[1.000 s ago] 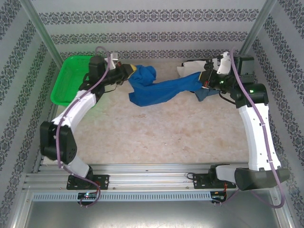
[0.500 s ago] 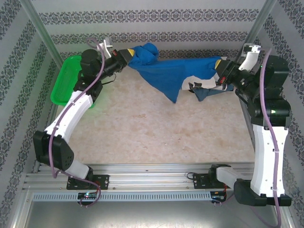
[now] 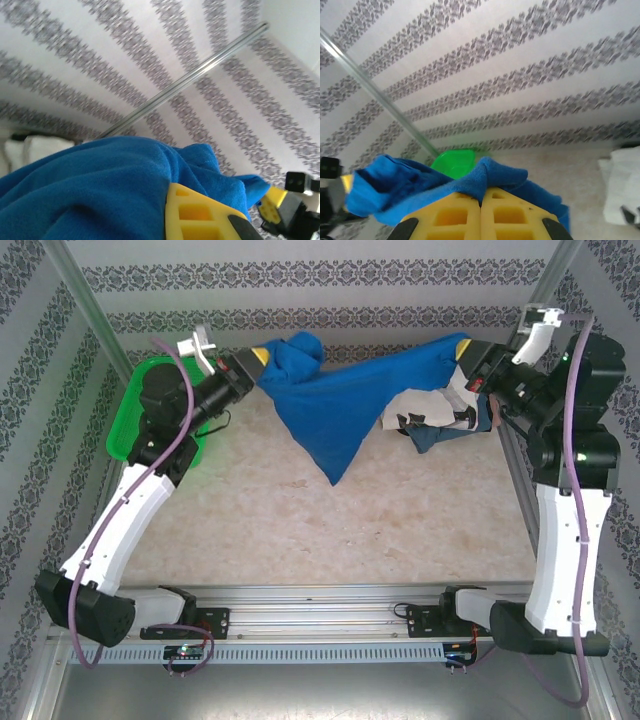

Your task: Fold and stack the t-shirts

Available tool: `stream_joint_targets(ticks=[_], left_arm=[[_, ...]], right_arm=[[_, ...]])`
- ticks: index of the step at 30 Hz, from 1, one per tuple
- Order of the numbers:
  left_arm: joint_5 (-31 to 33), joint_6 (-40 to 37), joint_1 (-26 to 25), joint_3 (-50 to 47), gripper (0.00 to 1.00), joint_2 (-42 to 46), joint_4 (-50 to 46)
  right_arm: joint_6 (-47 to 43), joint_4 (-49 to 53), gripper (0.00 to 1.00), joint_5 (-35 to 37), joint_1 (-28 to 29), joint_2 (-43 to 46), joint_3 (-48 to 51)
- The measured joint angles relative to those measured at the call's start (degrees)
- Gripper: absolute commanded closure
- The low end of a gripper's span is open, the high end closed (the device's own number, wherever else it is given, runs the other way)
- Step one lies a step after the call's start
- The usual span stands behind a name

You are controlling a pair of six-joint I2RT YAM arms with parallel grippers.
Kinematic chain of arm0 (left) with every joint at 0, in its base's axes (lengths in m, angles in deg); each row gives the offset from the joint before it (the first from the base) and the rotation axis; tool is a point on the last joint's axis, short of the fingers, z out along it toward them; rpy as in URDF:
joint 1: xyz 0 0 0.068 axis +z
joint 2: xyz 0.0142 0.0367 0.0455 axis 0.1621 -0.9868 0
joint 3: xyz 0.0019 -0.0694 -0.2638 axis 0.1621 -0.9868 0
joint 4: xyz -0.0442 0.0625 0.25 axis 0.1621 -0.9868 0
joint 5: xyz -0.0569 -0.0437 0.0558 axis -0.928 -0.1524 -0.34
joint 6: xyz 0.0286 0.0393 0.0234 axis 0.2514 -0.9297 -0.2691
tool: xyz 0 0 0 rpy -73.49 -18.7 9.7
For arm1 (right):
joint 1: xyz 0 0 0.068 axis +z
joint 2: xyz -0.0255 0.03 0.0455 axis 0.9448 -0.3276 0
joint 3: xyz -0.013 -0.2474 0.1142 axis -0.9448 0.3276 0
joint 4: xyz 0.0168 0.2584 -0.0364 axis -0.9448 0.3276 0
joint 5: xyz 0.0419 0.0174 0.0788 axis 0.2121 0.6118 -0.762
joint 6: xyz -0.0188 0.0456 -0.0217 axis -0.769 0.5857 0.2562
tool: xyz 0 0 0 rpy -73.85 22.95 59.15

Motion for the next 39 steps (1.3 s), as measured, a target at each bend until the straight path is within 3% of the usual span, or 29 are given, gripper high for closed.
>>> stream_joint_targets(ticks=[5, 9, 15, 21, 25, 28, 30, 34, 38, 39], left_arm=[[4.4, -0.9, 0.0, -13.1, 0.89, 4.9, -7.1], [9.2, -1.0, 2.6, -19.8, 0.89, 5.4, -15.3], [13.9, 0.2, 3.1, -29.6, 0.89, 8.1, -20.2], [16.7, 5.2, -1.8, -40.9, 0.86, 14.8, -23.0], [17.8, 8.0, -2.4, -45.9, 0.79, 18.7, -23.9], [17.8, 9.7, -2.5, -48.3, 0.61, 20.0, -25.0], [17.7, 10.6, -2.5, -49.2, 0.5, 20.2, -25.9], [17.7, 10.7, -2.6, -49.2, 0.29, 20.6, -28.3], [19.7, 8.1, -2.9, -44.3, 0.02, 23.1, -33.7], [20.6, 7.0, -2.9, -41.9, 0.01, 23.5, -34.5]], right_arm=[[1.2, 1.1, 1.0, -6.3, 2.8, -1.1, 9.9], [-2.2, 7.7, 1.0, -8.7, 10.2, -4.9, 15.6], [-15.0, 21.9, 1.0, -0.7, 24.5, -14.2, 16.4], [-21.4, 26.5, 1.0, 6.3, 27.7, -21.2, 18.6], [-24.1, 27.3, 0.97, 9.2, 29.4, -28.3, 18.0], [-25.9, 28.4, 0.88, 10.0, 30.7, -35.5, 14.3], [-26.8, 28.9, 0.7, 10.3, 31.3, -40.0, 10.6], [-27.9, 28.5, 0.46, 10.1, 32.0, -46.4, 2.5], [-25.5, 25.2, 0.36, 10.0, 31.6, -45.8, -0.1], [-24.6, 24.2, 0.33, 9.8, 31.1, -44.7, 0.1]])
